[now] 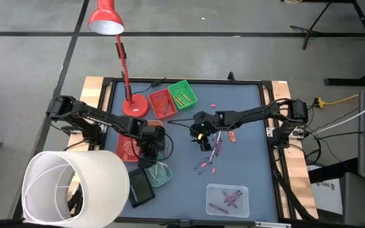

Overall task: Sort crayons
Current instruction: Put the gray crayon into the light green bin

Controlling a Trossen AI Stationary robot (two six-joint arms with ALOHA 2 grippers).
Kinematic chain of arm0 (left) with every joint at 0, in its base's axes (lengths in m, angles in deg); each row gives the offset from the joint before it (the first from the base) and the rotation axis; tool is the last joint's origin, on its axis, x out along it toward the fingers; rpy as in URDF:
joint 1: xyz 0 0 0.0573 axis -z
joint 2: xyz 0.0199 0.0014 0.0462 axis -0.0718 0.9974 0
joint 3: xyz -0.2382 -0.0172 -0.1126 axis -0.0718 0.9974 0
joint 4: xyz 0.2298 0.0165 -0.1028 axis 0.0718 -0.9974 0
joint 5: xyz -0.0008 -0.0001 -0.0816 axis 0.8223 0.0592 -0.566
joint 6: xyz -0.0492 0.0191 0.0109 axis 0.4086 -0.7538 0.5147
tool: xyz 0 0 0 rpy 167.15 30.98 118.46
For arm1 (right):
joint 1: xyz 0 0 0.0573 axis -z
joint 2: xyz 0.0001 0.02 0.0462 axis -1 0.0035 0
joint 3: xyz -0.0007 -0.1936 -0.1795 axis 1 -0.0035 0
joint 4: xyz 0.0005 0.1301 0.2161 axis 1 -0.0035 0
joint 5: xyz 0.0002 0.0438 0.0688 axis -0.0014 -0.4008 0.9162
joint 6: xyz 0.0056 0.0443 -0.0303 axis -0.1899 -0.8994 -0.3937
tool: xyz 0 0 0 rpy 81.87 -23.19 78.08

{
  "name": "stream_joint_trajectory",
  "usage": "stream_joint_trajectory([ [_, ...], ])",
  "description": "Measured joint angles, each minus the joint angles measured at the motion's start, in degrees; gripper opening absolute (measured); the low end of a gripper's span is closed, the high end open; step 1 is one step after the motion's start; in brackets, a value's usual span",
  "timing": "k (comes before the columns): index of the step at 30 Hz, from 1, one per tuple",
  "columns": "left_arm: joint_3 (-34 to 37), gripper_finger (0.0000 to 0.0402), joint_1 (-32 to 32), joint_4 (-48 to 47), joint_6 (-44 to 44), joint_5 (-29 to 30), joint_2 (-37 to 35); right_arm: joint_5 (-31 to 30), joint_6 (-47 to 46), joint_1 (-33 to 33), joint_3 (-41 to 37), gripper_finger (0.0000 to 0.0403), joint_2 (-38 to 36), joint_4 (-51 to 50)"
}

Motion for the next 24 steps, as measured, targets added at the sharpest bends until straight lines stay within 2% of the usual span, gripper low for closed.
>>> stream_joint_trajectory([
  [9,0.00,0.0014,0.01,0.13,-0.23,0.10,0.02,0.04,0.00,0.00,0.00,0.0163,0.00,0.16],
  [17,0.00,0.0014,0.32,0.35,-0.17,-9.35,0.02,0.09,0.00,0.00,0.00,0.0163,0.02,0.18],
  [19,0.00,0.0014,0.74,0.35,0.25,-8.75,0.02,0.09,0.00,0.00,0.00,0.0163,0.02,0.20],
  [24,0.00,0.0014,1.96,-0.31,6.07,-1.44,0.04,0.11,0.00,0.00,0.00,0.0163,0.02,0.22],
])
